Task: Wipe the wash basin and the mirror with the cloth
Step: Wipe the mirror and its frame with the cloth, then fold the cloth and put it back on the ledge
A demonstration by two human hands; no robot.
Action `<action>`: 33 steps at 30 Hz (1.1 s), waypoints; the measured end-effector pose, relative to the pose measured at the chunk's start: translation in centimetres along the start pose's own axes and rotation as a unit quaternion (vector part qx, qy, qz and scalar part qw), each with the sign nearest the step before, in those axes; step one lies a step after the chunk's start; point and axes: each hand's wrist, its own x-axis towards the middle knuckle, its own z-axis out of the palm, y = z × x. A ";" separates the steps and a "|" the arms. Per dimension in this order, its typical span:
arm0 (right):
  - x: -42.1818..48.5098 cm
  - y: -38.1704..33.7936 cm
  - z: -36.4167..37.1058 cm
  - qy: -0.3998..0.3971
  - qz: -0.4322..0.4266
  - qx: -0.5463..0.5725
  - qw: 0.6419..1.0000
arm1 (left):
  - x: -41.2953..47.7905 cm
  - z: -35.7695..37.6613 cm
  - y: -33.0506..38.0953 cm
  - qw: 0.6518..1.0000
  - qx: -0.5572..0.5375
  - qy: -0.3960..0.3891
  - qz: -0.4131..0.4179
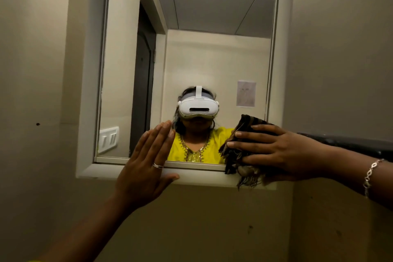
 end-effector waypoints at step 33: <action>-3.1 -1.7 -9.2 -0.029 0.365 0.257 0.895 | 5.3 -1.8 7.5 0.984 -0.179 -0.004 0.014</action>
